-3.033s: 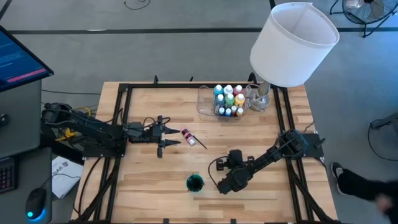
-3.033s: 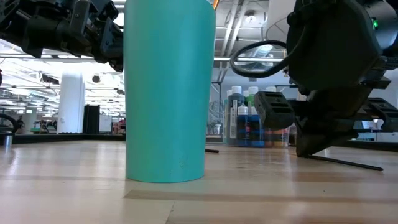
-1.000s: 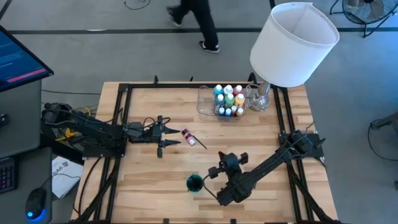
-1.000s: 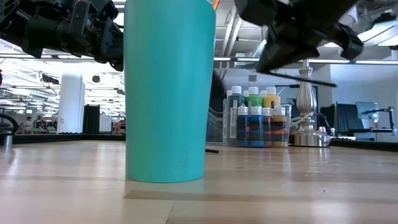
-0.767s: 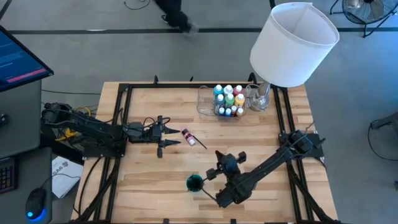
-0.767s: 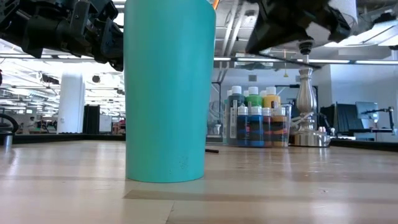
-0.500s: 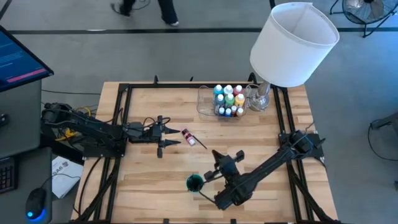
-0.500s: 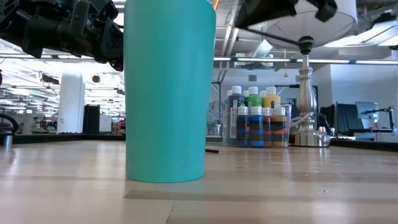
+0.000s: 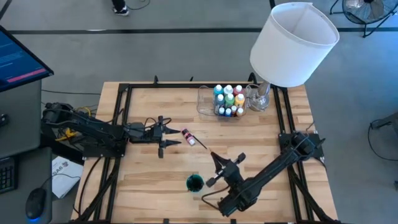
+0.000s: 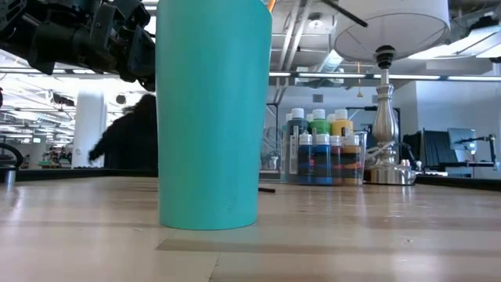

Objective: Pick & Place Paint Supplies
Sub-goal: Put the gold paintbrush into the green cup

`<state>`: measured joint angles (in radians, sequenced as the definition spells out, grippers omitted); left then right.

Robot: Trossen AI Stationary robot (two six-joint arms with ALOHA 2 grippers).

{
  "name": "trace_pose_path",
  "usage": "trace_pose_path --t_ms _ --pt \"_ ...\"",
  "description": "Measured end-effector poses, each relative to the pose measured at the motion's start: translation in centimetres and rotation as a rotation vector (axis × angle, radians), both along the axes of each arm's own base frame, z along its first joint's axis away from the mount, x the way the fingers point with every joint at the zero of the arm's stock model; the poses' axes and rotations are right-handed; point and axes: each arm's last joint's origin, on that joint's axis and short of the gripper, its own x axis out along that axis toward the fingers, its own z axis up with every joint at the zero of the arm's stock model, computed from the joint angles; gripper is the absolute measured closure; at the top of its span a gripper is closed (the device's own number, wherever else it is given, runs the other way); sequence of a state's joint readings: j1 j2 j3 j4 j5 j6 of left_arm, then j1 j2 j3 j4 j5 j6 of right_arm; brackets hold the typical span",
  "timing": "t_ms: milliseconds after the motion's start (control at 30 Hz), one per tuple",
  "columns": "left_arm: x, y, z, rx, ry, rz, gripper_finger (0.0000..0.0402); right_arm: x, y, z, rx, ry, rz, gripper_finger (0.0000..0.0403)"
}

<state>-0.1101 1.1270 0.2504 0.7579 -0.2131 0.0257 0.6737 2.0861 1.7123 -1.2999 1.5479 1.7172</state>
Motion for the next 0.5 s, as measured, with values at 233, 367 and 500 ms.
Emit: trace_pose_path --t_ms 233,367,500 --pt "0.1 0.0 -0.2 0.001 0.009 0.001 0.0280 -0.2 0.5 0.1 -0.005 -0.030 0.015 0.0403" --pt "0.1 0.0 -0.2 0.001 0.008 0.005 0.0280 0.2 0.8 0.0 -0.009 -0.027 0.015 0.0403" --pt "0.2 0.0 -0.4 0.002 0.015 0.005 0.0280 1.2 1.6 0.9 -0.036 0.007 0.015 0.0403"
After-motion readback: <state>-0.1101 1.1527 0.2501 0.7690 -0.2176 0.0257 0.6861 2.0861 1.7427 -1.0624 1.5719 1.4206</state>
